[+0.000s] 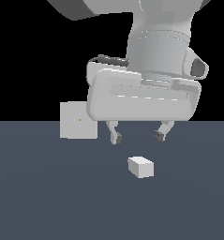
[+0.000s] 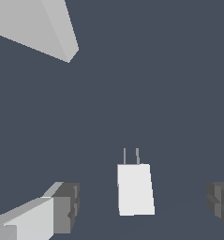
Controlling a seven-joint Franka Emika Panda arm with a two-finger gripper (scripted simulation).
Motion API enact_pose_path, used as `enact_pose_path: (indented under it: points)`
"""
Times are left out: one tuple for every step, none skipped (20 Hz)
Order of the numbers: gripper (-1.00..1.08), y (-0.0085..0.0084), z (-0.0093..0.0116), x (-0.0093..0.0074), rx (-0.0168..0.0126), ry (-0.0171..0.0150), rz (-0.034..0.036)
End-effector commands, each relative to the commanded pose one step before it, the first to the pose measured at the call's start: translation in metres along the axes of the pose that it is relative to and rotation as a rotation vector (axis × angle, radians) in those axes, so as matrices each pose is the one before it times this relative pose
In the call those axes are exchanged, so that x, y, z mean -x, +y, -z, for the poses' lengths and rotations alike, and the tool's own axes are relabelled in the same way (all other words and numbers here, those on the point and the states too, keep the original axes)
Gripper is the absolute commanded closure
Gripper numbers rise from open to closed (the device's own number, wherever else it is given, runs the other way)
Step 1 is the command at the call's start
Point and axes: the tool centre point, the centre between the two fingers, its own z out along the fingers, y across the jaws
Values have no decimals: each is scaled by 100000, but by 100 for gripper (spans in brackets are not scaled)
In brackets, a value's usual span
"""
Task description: Plug the charger into the wall socket.
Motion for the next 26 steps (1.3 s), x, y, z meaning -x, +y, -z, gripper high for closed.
enact_pose_path:
  points:
    - [-92, 53, -187, 128, -181, 1057, 1057]
    - [-92, 22, -60, 45, -58, 251, 264]
    - [-92, 18, -52, 38, -51, 199, 220]
    - [-92, 16, -45, 33, -43, 144, 173]
    - [-92, 9, -34, 24, -35, 99, 133]
    - [-92, 19, -30, 23, -16, 36, 57]
    - [-92, -14, -1, -4, -17, 34, 58]
    - [-92, 18, 29, 7, 44, -176, -241]
    - [-92, 0, -25, 10, 0, 0, 0]
    - [-92, 1, -74, 31, 0, 0, 0]
    - [-92, 1, -123, 51, 0, 0, 0]
    - [-92, 2, -171, 71, 0, 0, 0]
    - [-92, 3, -220, 91, 0, 0, 0]
    - [-92, -35, -271, 92, 37, -25, 87]
    - [-92, 4, -316, 128, 0, 0, 0]
    - [-92, 5, -363, 146, 0, 0, 0]
    - [-92, -23, -409, 147, 17, -7, 67]
    - [-92, 8, -457, 177, 0, 0, 0]
    - [-92, -23, -451, 155, 7, 5, 68]
    - [-92, 9, -406, 150, 0, 0, 0]
    - [-92, 9, -358, 128, 0, 0, 0]
    - [-92, 8, -310, 108, 0, 0, 0]
    - [-92, -21, -248, 72, -20, 39, 54]
    - [-92, 6, -214, 72, 0, 0, 0]
    - [-92, 5, -166, 55, 0, 0, 0]
    - [-92, 3, -119, 39, 0, 0, 0]
